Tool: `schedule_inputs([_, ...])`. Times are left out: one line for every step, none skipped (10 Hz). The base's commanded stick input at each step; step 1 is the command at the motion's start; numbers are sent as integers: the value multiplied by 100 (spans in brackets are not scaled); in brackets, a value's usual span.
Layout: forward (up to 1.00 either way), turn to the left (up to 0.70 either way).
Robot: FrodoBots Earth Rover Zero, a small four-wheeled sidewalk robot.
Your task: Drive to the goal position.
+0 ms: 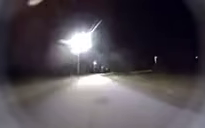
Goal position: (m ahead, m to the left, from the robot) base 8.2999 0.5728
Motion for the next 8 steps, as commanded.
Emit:
schedule_inputs([100, 27])
schedule_inputs([100, 27])
schedule_inputs([100, 21])
schedule_inputs([100, 0])
schedule_inputs([100, 0])
schedule_inputs([100, 0])
schedule_inputs([100, 0])
schedule_inputs([100, 0])
